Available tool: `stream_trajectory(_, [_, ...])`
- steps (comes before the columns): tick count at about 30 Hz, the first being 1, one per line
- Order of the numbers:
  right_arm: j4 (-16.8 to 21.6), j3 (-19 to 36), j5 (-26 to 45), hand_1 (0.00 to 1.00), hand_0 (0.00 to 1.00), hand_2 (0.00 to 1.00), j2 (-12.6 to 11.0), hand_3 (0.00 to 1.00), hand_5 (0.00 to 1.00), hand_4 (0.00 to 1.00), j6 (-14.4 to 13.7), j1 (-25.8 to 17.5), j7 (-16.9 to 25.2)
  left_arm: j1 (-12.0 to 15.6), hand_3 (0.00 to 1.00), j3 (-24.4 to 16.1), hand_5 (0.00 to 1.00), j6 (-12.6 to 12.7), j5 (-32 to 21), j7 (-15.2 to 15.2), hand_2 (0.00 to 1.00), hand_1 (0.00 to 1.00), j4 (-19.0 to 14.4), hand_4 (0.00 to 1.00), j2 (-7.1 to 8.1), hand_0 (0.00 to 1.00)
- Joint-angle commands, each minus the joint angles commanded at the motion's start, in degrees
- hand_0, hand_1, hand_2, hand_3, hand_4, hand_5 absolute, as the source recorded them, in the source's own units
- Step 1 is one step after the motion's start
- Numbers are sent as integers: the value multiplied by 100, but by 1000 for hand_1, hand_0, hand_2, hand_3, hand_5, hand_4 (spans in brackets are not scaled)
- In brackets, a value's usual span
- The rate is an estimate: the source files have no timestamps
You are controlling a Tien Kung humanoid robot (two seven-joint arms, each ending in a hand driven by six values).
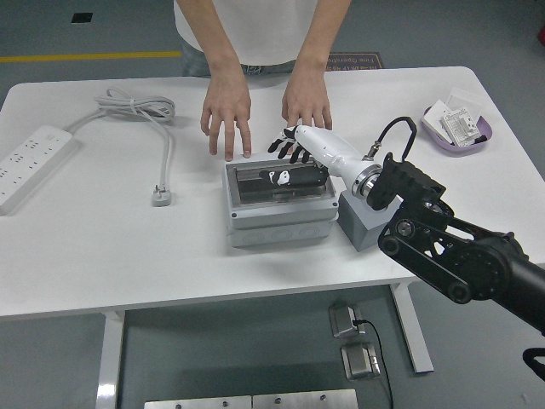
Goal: Fetch the battery,place it into the box,close the lid of the box
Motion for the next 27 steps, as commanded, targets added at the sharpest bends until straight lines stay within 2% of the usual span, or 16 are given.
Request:
stream_trajectory(5, [-46,2,40,510,463,631,23,706,783,998,-10,-61,20,-3,762,8,458,1,0,-4,676,670,0,775,-2,653])
stream_trajectory(6, [-46,11,40,520,463,632,23,707,820,998,-9,-66,21,-3,763,8,458,1,0,-4,677,671,0,775,-1,653])
stream_trajectory(8, [-34,58,27,520,463,632,13,707,820,998,-1,-73,17,-3,763,13,458,3,-1,-6,677,671,0,775,1,653])
stream_trajectory(12, [48,284,-114,519,465,634,-26,710,827,998,96,-103,-44,-1,763,4,456,3,9,1,677,671,0,774,8,652])
stream_trajectory(16, [333,786,-516,519,465,634,-88,710,827,998,530,-253,-329,9,763,-15,456,1,16,16,677,671,0,774,9,652])
stream_trajectory(21, [851,1543,-986,518,463,634,-128,710,832,998,1261,-605,-892,43,763,-19,455,3,-5,46,677,671,0,772,-2,652])
stream_trajectory(27, [1522,2589,-1380,515,450,636,31,710,837,998,2161,-1169,-1646,101,763,18,453,8,-84,77,677,671,0,771,-27,652])
